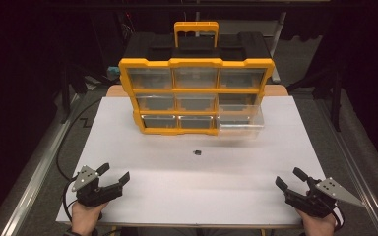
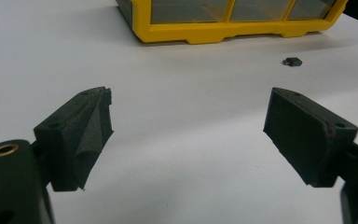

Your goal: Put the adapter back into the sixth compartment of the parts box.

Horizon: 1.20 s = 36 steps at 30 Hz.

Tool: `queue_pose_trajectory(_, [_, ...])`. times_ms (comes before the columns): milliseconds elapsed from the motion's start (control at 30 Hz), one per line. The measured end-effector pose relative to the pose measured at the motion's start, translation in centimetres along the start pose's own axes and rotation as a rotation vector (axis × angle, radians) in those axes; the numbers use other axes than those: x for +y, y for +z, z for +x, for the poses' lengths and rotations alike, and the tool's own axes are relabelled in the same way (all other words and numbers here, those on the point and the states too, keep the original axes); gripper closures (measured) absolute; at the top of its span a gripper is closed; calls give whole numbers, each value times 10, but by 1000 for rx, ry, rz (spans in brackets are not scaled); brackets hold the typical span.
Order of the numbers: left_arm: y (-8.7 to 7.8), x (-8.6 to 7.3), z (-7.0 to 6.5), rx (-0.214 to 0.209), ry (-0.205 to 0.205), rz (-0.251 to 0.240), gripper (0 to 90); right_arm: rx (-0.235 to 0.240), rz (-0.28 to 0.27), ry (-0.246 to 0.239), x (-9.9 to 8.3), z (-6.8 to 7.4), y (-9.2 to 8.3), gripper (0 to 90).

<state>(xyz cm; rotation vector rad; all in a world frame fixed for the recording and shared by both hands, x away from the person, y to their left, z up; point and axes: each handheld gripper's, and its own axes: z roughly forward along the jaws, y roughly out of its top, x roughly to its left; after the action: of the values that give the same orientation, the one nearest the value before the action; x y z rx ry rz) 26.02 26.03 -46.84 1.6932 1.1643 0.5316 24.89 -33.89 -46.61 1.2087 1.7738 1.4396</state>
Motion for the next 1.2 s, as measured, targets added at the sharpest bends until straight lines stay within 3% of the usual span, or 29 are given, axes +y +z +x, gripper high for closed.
queue_pose_trajectory(533, [2,0,0,-4,-10,10,161,-10,-1,16,1,-1,-1,244])
queue_pose_trajectory(700, [2,0,1,1,-19,6,163,-3,-2,48,2,0,-2,241])
queue_pose_trajectory(800, [1,0,1,0,-21,2,163,-4,-13,24,4,4,-5,246])
queue_pose_trajectory(1200, [3,0,1,0,-13,12,164,1,-16,18,8,7,1,246])
